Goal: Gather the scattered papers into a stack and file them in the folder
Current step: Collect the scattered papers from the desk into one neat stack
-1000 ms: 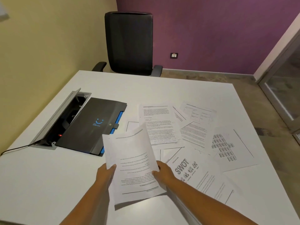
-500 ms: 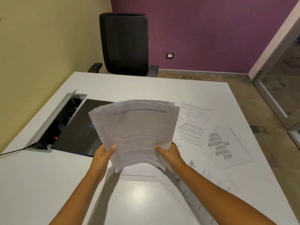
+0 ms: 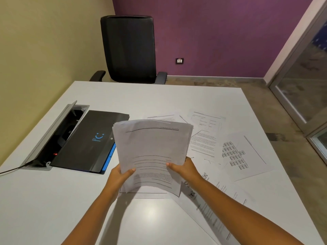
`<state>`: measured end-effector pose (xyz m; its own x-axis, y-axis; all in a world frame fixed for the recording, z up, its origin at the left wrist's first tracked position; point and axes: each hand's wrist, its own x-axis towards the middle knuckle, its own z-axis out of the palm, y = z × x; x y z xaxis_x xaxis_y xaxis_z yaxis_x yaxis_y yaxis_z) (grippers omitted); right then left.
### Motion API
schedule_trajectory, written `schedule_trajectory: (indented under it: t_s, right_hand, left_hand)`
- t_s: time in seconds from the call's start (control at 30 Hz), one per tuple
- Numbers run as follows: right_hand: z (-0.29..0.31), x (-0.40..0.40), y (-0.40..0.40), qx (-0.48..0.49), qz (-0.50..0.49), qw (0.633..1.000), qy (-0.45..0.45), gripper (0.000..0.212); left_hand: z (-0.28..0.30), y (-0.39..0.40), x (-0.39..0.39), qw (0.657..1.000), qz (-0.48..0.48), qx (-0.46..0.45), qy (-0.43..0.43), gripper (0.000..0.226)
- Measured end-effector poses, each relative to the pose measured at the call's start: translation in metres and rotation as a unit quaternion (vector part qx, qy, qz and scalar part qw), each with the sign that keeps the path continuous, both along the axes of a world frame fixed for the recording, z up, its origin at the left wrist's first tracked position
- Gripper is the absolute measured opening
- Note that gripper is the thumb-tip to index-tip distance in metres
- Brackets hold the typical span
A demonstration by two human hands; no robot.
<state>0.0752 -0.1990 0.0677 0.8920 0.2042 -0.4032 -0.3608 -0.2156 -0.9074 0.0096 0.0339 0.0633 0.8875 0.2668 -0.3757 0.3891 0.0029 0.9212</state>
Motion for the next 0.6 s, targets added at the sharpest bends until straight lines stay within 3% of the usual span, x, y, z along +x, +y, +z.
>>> schedule_trajectory:
  t_s: [0.13, 0.27, 0.4, 0.6]
  right_hand:
    - [-0.007, -0.005, 0.003, 0.003, 0.002, 1.000, 0.000, 0.030]
    - [-0.009, -0.006, 0.005, 0.002, 0.070, 0.996, -0.050, 0.047]
    - [-0.018, -0.010, -0.010, -0.024, 0.135, 0.988, -0.072, 0.059]
    - [-0.043, -0.023, -0.070, -0.098, 0.087, 0.989, -0.066, 0.048]
  left_hand:
    - [-0.014, -0.008, -0.009, 0.999, 0.026, 0.020, 0.021, 0.042]
    - [-0.016, 0.000, -0.011, 0.998, 0.057, 0.007, 0.032, 0.029]
    - [-0.024, 0.021, -0.019, 0.997, 0.039, 0.006, 0.061, 0.033]
    - [-0.032, 0.042, -0.039, 0.988, 0.037, -0.027, 0.149, 0.031]
